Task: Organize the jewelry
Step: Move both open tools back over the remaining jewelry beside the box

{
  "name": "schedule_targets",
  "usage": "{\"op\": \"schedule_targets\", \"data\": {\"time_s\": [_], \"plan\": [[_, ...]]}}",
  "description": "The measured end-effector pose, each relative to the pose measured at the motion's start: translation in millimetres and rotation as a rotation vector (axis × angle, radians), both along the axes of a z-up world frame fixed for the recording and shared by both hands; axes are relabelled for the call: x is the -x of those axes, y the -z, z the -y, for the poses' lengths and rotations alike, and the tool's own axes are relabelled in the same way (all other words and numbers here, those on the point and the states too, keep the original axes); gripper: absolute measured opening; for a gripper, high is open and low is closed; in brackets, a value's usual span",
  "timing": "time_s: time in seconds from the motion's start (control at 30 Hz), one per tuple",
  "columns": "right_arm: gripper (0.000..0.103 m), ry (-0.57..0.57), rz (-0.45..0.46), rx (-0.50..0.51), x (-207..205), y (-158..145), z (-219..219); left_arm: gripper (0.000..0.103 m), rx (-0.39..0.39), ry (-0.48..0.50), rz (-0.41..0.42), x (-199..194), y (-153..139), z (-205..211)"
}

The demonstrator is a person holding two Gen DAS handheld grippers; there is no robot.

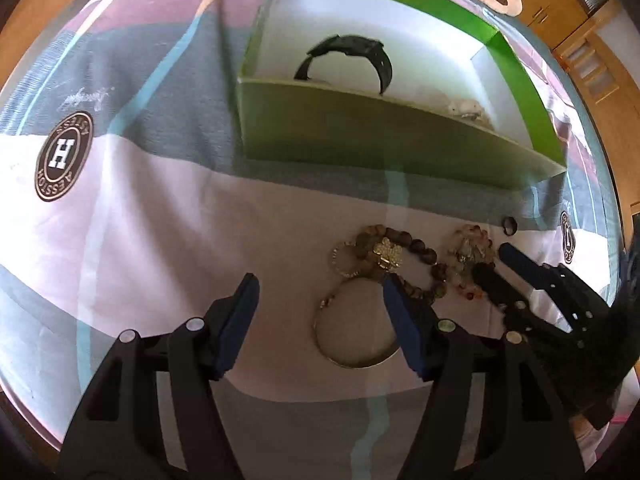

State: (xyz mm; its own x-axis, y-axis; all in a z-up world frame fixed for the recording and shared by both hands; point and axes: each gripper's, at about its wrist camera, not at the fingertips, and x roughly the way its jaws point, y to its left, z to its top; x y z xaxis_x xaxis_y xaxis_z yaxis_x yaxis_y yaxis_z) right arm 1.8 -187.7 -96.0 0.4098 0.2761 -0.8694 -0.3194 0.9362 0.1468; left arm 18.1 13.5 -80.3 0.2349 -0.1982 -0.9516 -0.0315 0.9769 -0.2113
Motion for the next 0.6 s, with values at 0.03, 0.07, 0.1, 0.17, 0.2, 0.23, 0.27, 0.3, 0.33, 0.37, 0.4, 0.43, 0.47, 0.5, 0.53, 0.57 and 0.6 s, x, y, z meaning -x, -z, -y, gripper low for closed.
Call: {"op": "schedule_targets", "data": {"time_s": [0.03, 0.07, 0.1, 0.17, 0.2, 0.23, 0.27, 0.3, 0.33, 0.37, 0.4, 0.43, 0.47, 0.5, 0.53, 0.57, 0.6], "plan": [[0.044, 0.007, -0.002, -0.021, -2, 0, 0, 0.066, -0.001, 0.001, -0.005, -1, 2, 1], [0.04, 0.005, -0.013, -0.034, -3, -1, 0, 0.066, -0.002, 0.001, -0.01, -1, 3, 3], [0.028, -0.004, -0.026, -0.046, -4, -4, 1, 0.066, 0.0, 0.001, -0.015, -2, 4, 4], [0.014, -0.026, -0.035, -0.07, -2, -9, 1, 0.067, 0.002, -0.003, -0.015, -4, 5, 4], [0.012, -0.037, -0.03, -0.073, 2, -12, 1, 0.067, 0.004, -0.006, -0.013, -4, 4, 3], [0.007, -0.05, -0.019, -0.072, 5, -16, 1, 0.068, 0.007, -0.01, -0.011, -4, 3, 2], [0.007, -0.055, -0.005, -0.069, 7, -20, 1, 0.068, 0.009, -0.014, -0.009, -5, 3, 1], [0.007, -0.05, 0.016, -0.068, 9, -27, 3, 0.069, 0.012, -0.019, -0.007, -5, 2, 0], [0.007, -0.042, 0.028, -0.076, 9, -31, 6, 0.069, 0.013, -0.02, -0.005, -5, 1, 0], [0.007, -0.03, 0.036, -0.092, 9, -35, 11, 0.069, 0.013, -0.02, -0.003, -6, 1, 0], [0.007, -0.014, 0.042, -0.117, 8, -41, 18, 0.069, 0.013, -0.017, 0.0, -6, 0, 2], [0.007, -0.003, 0.047, -0.127, 8, -43, 21, 0.07, 0.012, -0.013, 0.003, -6, 0, 2], [0.007, 0.011, 0.059, -0.131, 7, -47, 26, 0.07, 0.009, -0.01, 0.005, -7, 0, 2], [0.007, 0.027, 0.074, -0.137, 6, -51, 30, 0.07, 0.005, -0.009, 0.007, -7, 0, 2], [0.007, 0.039, 0.079, -0.147, 5, -53, 32, 0.07, 0.002, -0.008, 0.007, -7, 0, 3], [0.007, 0.045, 0.078, -0.159, 5, -55, 36, 0.07, -0.001, -0.007, 0.008, -7, 1, 4], [0.007, 0.052, 0.073, -0.167, 3, -55, 38, 0.07, -0.003, -0.008, 0.008, -8, 3, 5]]}}
